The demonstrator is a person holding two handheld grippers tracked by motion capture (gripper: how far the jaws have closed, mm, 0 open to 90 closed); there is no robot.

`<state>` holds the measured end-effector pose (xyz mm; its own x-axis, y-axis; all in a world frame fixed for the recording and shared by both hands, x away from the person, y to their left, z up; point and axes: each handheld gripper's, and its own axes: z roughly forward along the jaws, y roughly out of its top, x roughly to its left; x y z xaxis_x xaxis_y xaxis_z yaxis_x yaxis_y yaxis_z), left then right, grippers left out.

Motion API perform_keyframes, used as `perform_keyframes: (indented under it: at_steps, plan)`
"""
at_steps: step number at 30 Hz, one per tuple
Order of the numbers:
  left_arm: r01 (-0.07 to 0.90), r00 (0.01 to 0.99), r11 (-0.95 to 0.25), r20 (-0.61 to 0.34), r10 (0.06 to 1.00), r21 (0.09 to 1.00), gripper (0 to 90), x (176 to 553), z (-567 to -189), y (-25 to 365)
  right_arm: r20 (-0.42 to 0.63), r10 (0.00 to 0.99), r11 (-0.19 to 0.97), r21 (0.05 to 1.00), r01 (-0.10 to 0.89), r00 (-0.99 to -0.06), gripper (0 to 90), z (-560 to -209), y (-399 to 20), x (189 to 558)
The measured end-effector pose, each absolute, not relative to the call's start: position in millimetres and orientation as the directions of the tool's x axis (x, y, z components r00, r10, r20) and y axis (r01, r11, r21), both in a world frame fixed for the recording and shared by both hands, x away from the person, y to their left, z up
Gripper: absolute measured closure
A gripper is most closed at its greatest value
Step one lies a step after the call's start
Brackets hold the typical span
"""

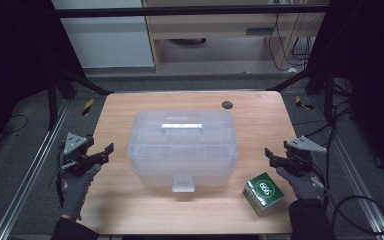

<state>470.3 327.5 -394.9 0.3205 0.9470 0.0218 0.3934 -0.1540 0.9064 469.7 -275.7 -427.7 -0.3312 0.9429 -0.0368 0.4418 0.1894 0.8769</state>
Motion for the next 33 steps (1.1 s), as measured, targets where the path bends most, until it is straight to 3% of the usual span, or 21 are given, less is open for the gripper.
perform_keyframes:
  at_steps: [6, 18, 33]
  plan:
    - [0.355, 0.371, -0.190, 0.049, 0.927, 0.915, 21.4, 465.8, -373.9, 327.0, -0.057, 0.928, 0.231, 0.864, 0.447, -0.368, 26.7, -426.9, -269.6, 469.5]
    - [0.307, 0.445, -0.253, 0.097, 0.891, 0.918, 22.6, 465.0, -344.5, 318.5, -0.061, 0.940, 0.221, 0.858, 0.464, -0.335, 27.1, -424.2, -275.8, 468.1]
    - [0.246, 0.534, -0.456, 0.273, 0.800, 0.855, 24.7, 473.1, -296.6, 285.2, -0.061, 0.939, 0.228, 0.849, 0.478, -0.339, 28.4, -423.3, -272.9, 467.7]
